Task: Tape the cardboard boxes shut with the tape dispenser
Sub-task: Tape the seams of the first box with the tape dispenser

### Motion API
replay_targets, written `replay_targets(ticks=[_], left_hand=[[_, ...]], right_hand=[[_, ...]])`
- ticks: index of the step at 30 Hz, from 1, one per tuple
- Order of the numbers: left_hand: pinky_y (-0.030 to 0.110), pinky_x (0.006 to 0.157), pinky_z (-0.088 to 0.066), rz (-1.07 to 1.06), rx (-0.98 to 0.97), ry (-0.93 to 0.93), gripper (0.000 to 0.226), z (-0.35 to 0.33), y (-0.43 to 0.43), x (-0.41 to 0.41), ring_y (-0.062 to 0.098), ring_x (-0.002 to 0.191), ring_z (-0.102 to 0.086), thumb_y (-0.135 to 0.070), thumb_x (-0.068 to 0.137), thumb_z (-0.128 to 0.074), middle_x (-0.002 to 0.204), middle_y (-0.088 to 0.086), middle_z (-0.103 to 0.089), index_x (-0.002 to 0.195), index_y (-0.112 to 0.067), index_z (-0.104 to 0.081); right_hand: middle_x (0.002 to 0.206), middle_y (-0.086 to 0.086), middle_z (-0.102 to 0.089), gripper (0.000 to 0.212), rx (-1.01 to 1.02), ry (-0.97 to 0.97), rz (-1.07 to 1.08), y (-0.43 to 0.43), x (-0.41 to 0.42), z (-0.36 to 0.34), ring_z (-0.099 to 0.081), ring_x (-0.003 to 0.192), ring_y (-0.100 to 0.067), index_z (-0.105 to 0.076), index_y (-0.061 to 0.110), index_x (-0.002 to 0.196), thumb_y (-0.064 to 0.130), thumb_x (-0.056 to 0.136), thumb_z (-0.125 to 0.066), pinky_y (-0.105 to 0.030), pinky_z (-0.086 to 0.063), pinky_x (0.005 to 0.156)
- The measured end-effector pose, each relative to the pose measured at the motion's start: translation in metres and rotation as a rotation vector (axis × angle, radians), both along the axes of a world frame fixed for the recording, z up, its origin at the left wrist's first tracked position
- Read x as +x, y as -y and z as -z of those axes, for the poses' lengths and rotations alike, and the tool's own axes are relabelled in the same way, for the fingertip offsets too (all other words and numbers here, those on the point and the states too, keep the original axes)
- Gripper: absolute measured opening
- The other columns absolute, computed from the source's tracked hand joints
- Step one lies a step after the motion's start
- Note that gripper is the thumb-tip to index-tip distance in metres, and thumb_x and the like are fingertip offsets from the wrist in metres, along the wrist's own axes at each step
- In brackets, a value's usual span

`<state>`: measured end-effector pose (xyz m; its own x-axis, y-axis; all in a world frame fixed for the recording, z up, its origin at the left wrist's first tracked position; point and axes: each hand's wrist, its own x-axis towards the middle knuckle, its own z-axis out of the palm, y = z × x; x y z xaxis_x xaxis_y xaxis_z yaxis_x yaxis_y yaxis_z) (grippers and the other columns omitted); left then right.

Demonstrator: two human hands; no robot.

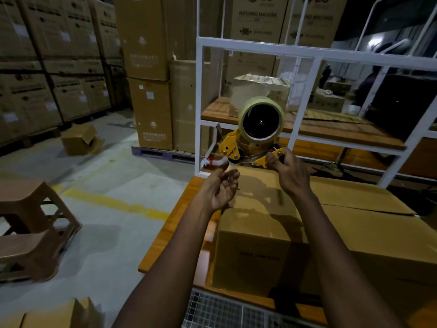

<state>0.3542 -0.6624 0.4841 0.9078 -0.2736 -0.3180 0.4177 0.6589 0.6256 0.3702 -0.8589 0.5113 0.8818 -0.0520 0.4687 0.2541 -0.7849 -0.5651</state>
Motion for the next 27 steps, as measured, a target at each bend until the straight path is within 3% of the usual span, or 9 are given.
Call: replay_targets(ticks=[4,9,12,16,19,23,27], left_hand=[[0.013,0.039,-0.046,-0.054,0.056,0.014,0.025,0.007,-0.007,0.004,0.004,0.037,-0.053,-0.022,0.102,-0.051,0.050,-0.003,-0.058,0.081,-0.010,-0.059],[0.013,0.036,-0.036,-0.121,0.378,0.116,0.022,0.016,-0.029,0.007,0.004,0.038,-0.044,-0.018,0.100,-0.055,0.048,-0.005,-0.052,0.081,-0.008,-0.061],[0.013,0.039,-0.035,-0.127,0.499,0.161,0.024,0.024,-0.043,0.006,0.004,0.042,-0.043,-0.020,0.099,-0.056,0.051,-0.006,-0.052,0.080,-0.009,-0.064],[0.015,0.039,-0.034,-0.108,0.598,0.209,0.022,0.033,-0.053,0.007,0.006,0.044,-0.041,-0.017,0.100,-0.054,0.052,-0.005,-0.050,0.081,-0.007,-0.062],[0.017,0.040,-0.034,-0.111,0.673,0.237,0.021,0.042,-0.060,0.012,0.007,0.043,-0.041,-0.015,0.101,-0.053,0.056,0.000,-0.050,0.085,-0.004,-0.063],[0.018,0.040,-0.035,-0.119,0.749,0.270,0.023,0.056,-0.060,0.021,0.007,0.040,-0.043,-0.016,0.099,-0.057,0.057,0.002,-0.052,0.081,-0.004,-0.063],[0.020,0.041,-0.036,-0.122,0.753,0.264,0.023,0.068,-0.058,0.032,0.009,0.042,-0.044,-0.018,0.098,-0.059,0.056,0.000,-0.054,0.081,-0.005,-0.065]], right_hand=[[0.089,-0.005,-0.061,0.064,-0.003,0.031,0.030,-0.005,-0.008,0.004,-0.053,0.081,-0.028,-0.052,0.021,0.096,0.078,0.079,-0.028,-0.035,-0.028,0.062],[0.079,-0.001,-0.059,0.058,0.000,0.086,0.076,-0.005,-0.018,0.015,-0.053,0.073,-0.024,-0.055,0.028,0.083,0.080,0.076,-0.029,-0.034,-0.029,0.058],[0.084,0.000,-0.064,0.050,0.060,0.068,0.081,0.003,-0.018,0.022,-0.058,0.079,-0.025,-0.051,0.035,0.079,0.081,0.078,-0.030,-0.035,-0.032,0.062],[0.088,-0.004,-0.065,0.058,-0.005,0.025,0.070,0.010,-0.020,0.027,-0.055,0.082,-0.027,-0.058,0.030,0.088,0.079,0.076,-0.029,-0.034,-0.028,0.062],[0.097,-0.012,-0.065,0.080,0.006,0.005,0.063,0.018,-0.021,0.036,-0.056,0.089,-0.031,-0.060,0.017,0.117,0.079,0.076,-0.030,-0.035,-0.031,0.066],[0.093,-0.005,-0.061,0.079,-0.038,-0.081,0.060,0.024,-0.015,0.046,-0.057,0.090,-0.031,-0.060,0.019,0.112,0.081,0.071,-0.031,-0.036,-0.032,0.067],[0.111,-0.016,-0.064,0.088,-0.052,-0.061,0.069,0.022,-0.011,0.043,-0.056,0.101,-0.032,-0.056,0.011,0.126,0.077,0.072,-0.033,-0.040,-0.036,0.079]])
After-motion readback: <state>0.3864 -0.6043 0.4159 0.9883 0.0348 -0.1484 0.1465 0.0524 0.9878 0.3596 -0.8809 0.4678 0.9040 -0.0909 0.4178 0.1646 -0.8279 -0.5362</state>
